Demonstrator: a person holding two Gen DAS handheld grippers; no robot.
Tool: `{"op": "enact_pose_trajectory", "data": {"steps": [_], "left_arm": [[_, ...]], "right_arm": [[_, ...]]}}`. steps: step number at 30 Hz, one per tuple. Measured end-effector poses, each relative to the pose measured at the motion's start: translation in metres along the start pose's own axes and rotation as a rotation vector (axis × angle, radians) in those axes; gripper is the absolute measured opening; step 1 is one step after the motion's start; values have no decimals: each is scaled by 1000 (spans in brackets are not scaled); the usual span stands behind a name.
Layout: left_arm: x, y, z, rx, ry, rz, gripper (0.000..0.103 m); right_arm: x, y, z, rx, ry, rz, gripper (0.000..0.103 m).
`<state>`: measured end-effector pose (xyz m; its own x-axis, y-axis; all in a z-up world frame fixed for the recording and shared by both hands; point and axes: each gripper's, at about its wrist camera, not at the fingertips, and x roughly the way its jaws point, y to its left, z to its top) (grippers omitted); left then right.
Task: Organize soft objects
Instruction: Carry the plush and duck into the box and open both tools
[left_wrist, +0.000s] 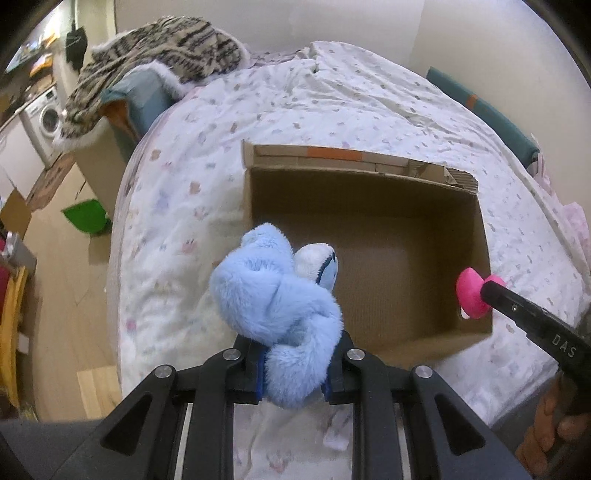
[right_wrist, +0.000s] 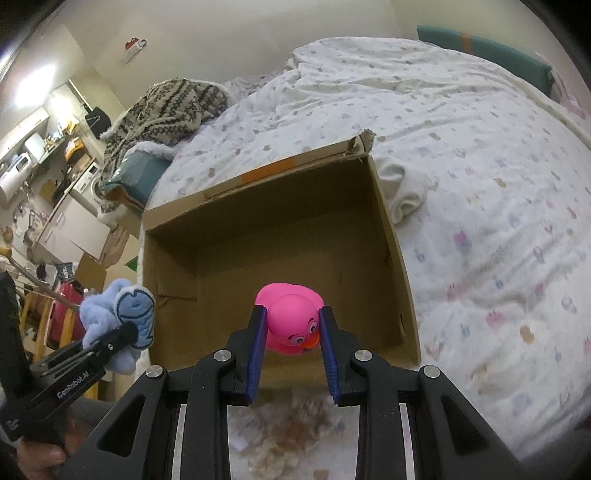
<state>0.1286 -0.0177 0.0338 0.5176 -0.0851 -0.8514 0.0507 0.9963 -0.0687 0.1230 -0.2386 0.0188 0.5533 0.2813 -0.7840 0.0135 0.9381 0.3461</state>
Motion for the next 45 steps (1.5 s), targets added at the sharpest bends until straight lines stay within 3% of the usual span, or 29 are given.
{"op": "enact_pose_trajectory", "data": {"steps": [6, 15, 32, 41, 43, 45], "left_arm": [[35, -11, 10, 31, 14, 5, 20], [76, -12, -1, 44, 25, -1, 20], [85, -22, -7, 56, 56, -37, 22], [84, -21, -7, 61, 52, -33, 36], [81, -21, -7, 56, 41, -32, 47], [78, -20, -6, 52, 29, -22, 51]], "right_arm": [[24, -2, 13, -2, 2, -1, 30], [58, -8, -1, -11, 76, -42, 30], [90, -2, -9, -78, 182, -104, 30], [97, 1, -7, -67, 195, -112, 30], [96, 0, -6, -65, 193, -110, 30], [96, -1, -6, -66, 189, -111, 30]]}}
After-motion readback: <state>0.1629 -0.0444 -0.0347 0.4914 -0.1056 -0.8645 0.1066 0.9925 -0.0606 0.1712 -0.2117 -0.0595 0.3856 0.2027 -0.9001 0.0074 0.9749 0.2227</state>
